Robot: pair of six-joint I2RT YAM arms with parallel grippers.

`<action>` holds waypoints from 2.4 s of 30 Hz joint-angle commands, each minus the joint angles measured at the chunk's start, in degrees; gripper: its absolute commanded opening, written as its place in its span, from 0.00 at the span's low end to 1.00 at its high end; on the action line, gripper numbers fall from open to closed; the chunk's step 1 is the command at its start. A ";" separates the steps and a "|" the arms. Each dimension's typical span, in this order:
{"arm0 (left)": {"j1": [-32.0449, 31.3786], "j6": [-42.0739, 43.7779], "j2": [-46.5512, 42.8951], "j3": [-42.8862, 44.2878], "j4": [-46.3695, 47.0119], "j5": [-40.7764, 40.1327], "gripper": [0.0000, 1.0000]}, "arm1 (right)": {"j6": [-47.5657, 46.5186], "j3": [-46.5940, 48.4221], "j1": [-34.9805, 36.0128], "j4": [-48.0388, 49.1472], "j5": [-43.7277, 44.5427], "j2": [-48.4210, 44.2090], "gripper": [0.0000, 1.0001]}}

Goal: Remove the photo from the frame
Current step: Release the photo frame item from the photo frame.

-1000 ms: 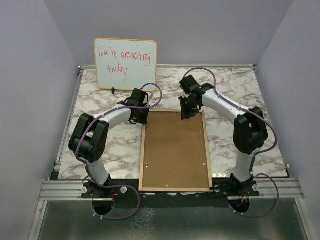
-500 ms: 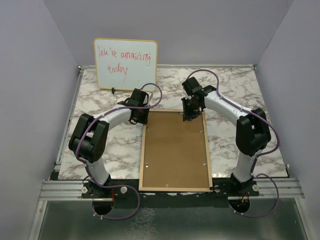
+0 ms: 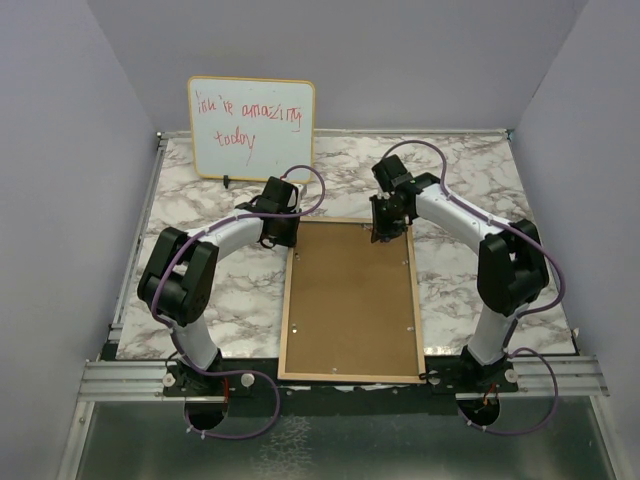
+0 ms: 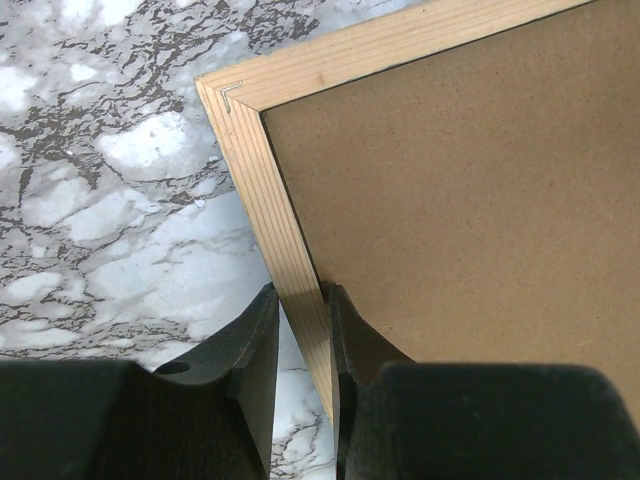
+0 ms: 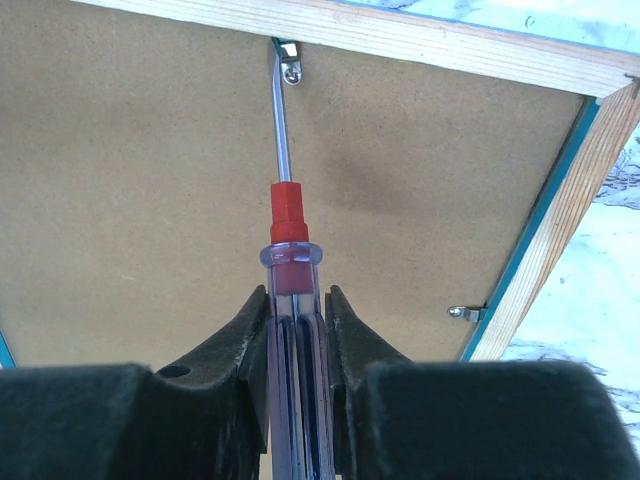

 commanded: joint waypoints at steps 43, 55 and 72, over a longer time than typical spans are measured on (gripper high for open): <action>1.33 -2.40 -2.19 -2.21 -5.89 -3.37 0.00 | 0.09 -4.38 -3.65 -3.90 -1.33 -10.69 0.01; 3.93 -5.39 -2.48 -2.08 -6.24 -5.96 0.00 | 3.94 -16.55 -3.64 -6.35 1.96 -19.77 0.01; 4.16 -5.11 -2.70 -2.01 -6.24 -5.98 0.00 | 8.21 -17.36 -3.01 -7.72 2.91 -20.41 0.01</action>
